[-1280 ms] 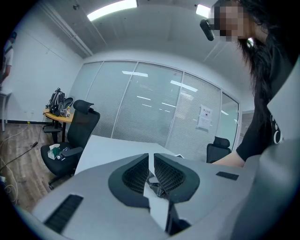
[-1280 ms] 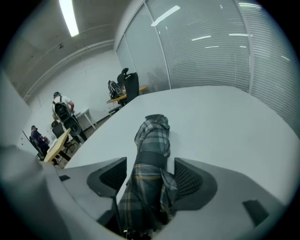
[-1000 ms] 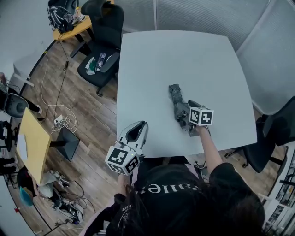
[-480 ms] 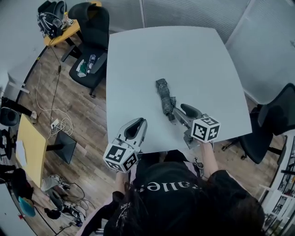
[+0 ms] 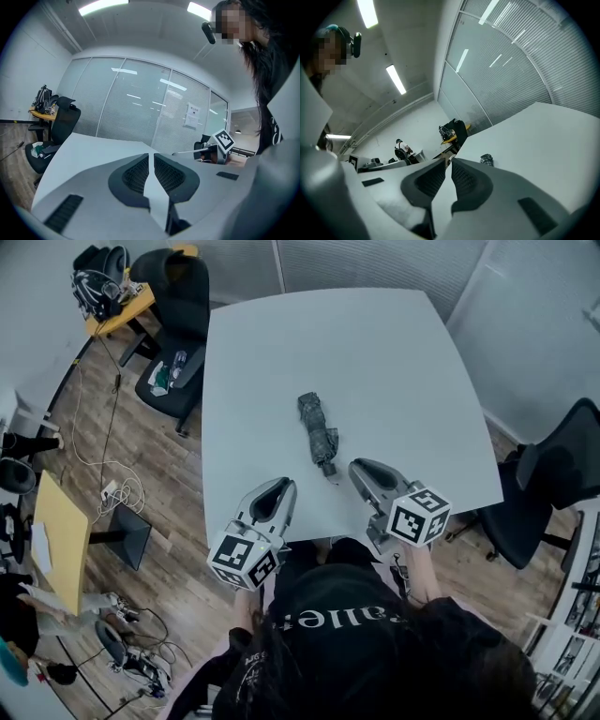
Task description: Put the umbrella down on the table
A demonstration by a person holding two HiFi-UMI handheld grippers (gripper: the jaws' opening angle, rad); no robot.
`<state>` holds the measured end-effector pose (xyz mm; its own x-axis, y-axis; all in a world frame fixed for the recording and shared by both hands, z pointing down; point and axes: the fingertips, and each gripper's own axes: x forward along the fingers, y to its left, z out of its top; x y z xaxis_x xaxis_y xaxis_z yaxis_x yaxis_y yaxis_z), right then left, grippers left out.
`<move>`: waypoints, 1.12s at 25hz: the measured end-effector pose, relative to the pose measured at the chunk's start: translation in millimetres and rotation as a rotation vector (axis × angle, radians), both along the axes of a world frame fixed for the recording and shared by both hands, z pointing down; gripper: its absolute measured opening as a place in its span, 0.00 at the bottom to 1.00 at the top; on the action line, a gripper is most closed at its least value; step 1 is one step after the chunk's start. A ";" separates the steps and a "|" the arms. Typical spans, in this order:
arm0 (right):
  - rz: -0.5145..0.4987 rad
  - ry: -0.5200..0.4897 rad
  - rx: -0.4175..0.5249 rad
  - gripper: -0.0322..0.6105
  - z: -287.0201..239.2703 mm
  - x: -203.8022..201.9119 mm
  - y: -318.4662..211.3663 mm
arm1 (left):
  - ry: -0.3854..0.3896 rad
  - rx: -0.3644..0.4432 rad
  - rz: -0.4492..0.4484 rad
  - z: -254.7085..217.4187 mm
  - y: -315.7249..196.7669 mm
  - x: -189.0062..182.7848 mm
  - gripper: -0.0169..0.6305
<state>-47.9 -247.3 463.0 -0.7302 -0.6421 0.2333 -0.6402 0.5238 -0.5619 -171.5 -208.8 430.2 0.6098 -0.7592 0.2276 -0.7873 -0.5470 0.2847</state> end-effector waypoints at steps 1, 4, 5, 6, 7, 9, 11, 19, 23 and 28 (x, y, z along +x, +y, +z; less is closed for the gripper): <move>-0.007 -0.001 0.000 0.13 -0.1 2.0 2.8 | 0.000 0.001 -0.004 0.0 2.0 3.6 0.10; -0.029 0.014 0.000 0.10 2.6 7.4 10.1 | 0.000 0.005 -0.013 -0.1 8.0 14.0 0.10; -0.039 0.022 0.003 0.10 3.6 8.9 12.5 | 0.000 0.005 -0.016 -0.3 9.9 17.4 0.10; -0.048 0.029 0.005 0.09 4.6 10.4 14.8 | 0.000 0.006 -0.019 -0.3 11.7 21.0 0.10; -0.057 0.034 0.007 0.09 5.7 12.1 17.1 | -0.002 0.007 -0.022 -0.1 13.6 24.6 0.10; -0.071 0.039 0.005 0.09 9.1 16.2 21.8 | -0.004 0.007 -0.027 1.3 17.7 32.0 0.10; -0.085 0.040 0.001 0.09 12.5 20.7 25.9 | -0.005 0.006 -0.032 3.1 21.7 39.1 0.10; -0.112 0.046 0.008 0.08 14.2 38.0 33.1 | -0.011 0.014 -0.053 2.5 29.7 58.1 0.10; -0.121 0.049 0.004 0.08 16.7 47.0 37.1 | -0.014 0.014 -0.051 3.2 33.5 69.4 0.10; -0.131 0.049 0.003 0.08 21.5 55.2 41.8 | -0.015 0.014 -0.051 6.2 39.5 81.1 0.10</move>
